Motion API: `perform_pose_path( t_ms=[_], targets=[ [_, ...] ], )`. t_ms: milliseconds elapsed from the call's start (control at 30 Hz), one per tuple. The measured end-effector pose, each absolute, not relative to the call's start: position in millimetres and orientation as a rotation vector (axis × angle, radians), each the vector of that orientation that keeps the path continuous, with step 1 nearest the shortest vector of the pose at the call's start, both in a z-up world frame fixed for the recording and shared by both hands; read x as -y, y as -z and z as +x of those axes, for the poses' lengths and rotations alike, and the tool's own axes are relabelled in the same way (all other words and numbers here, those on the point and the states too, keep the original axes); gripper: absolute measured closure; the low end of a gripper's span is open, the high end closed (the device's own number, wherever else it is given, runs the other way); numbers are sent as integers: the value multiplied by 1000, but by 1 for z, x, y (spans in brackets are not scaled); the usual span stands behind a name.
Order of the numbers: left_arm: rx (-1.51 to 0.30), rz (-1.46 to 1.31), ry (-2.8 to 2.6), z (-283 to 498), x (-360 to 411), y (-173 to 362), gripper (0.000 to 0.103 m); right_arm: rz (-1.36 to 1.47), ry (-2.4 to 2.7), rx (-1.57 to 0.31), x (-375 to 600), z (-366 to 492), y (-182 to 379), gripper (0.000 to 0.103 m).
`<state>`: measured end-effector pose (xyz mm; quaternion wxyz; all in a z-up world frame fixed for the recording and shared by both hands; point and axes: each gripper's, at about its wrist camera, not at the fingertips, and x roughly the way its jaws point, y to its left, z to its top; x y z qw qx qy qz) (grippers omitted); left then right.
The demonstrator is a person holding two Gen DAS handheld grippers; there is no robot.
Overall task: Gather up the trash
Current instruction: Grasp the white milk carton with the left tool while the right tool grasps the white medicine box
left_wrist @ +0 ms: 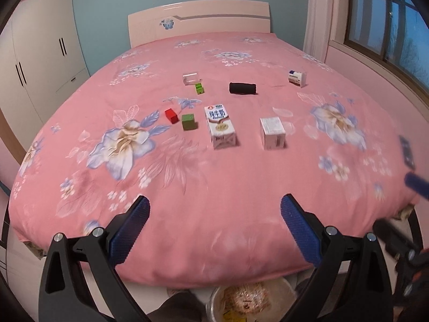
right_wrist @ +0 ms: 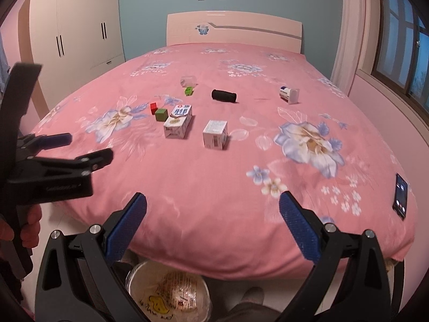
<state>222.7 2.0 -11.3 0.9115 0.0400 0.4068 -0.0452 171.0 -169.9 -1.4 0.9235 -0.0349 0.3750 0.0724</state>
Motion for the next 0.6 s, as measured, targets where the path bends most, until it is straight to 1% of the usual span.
perform_pose_path(
  t_ms=[233, 600],
  targets=[
    [-881, 26, 73, 290, 5, 27, 4, -83, -151, -792, 169, 234, 30, 7],
    [-984, -41, 49, 383, 20, 76, 4, -39, -164, -871, 163, 331, 90, 7]
  ],
)
